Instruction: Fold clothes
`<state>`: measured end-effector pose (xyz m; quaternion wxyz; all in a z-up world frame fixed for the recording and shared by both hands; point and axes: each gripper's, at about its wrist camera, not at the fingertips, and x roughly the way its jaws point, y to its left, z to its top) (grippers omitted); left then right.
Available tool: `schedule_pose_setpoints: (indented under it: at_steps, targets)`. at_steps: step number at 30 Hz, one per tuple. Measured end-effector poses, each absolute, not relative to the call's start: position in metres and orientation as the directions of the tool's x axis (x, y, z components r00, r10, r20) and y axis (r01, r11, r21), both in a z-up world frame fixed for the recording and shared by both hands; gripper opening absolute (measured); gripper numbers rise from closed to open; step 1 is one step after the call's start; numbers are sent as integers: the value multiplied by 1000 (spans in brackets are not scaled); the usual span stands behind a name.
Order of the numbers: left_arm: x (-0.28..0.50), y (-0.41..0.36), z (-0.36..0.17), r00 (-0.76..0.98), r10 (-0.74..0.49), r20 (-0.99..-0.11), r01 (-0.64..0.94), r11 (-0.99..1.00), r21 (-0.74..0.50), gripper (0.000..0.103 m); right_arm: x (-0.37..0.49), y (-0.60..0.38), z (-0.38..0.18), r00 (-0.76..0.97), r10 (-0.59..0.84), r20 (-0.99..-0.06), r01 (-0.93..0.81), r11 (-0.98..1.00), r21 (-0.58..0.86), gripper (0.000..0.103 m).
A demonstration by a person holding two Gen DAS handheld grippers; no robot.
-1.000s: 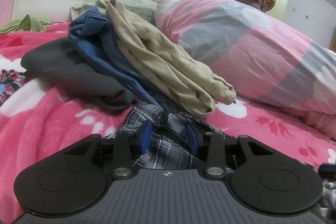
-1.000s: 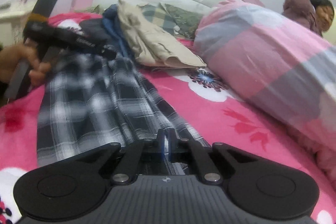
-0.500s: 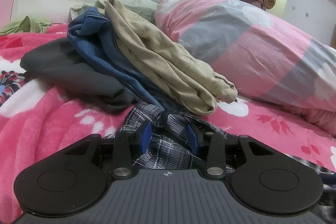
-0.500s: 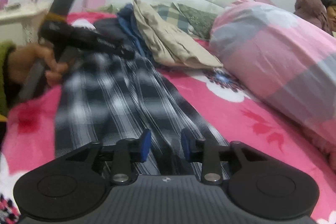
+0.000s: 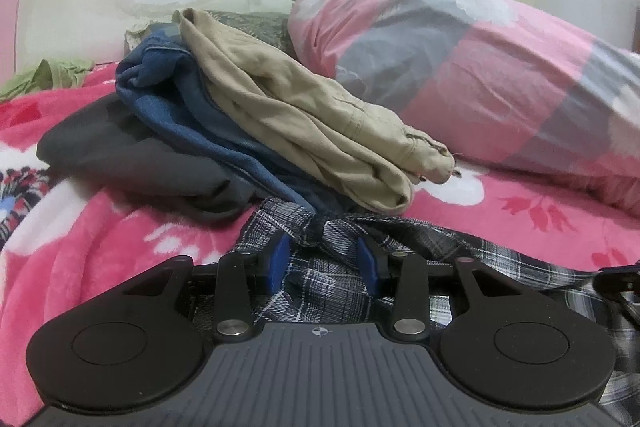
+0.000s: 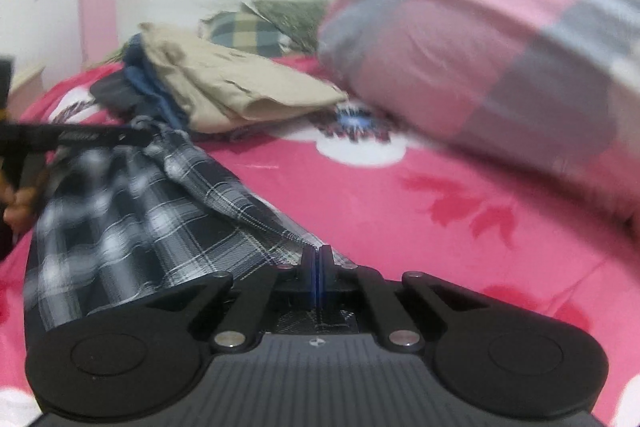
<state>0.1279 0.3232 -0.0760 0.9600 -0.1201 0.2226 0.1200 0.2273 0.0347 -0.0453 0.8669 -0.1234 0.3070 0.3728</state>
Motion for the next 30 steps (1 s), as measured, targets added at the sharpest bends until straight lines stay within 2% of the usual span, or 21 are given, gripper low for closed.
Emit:
schedule_pose_setpoints:
  at_steps: [4,8,10,13,16,18,19,20,21,24,27,28,29,30]
  targets:
    - [129,325,-76,871,176,-459,-286,941,-182,40,261,16,-59,434,625,-649,-654,714,250,1]
    - [126,325,-72,873,179,-453,-291,938,-190,45,283,-14,-70,396,682,-614,-529,717,455,4]
    - [122,325,-69,878,186,-442,-292,938,-186,48,288,-27,-71,434,666,-607,-460,743,486,4]
    - [115,326,-66,878,206,-431,-303,938,-168,50,277,-28,-58,521,606,-601,-468,792,392,6]
    - [108,327,-63,883,225,-413,-312,937,-157,50,242,6,-37,531,651,-542,-660,719,218,8]
    - [103,325,-62,885,226,-407,-306,941,-143,51,213,44,-30,521,684,-511,-782,623,37,27]
    - [100,323,-62,885,221,-409,-298,945,-133,51,201,62,-30,507,701,-501,-820,571,-31,42]
    - [96,320,-62,886,213,-412,-286,951,-122,51,190,78,-31,491,717,-494,-849,520,-90,48]
    - [93,317,-62,886,206,-416,-274,956,-109,51,185,93,-33,472,727,-499,-869,477,-127,49]
    - [87,307,-67,878,201,-435,-244,969,-44,51,180,136,-43,421,734,-533,-905,378,-195,49]
    - [84,297,-76,866,224,-448,-231,972,41,51,195,163,-55,403,703,-586,-911,369,-184,40]
    - [82,295,-78,864,231,-446,-225,972,68,51,205,162,-54,400,700,-592,-908,391,-152,18]
    - [80,293,-79,865,233,-444,-218,972,86,51,214,160,-53,396,701,-593,-903,415,-112,7]
    - [78,293,-79,866,228,-444,-208,974,95,51,224,158,-52,391,703,-594,-896,438,-72,7]
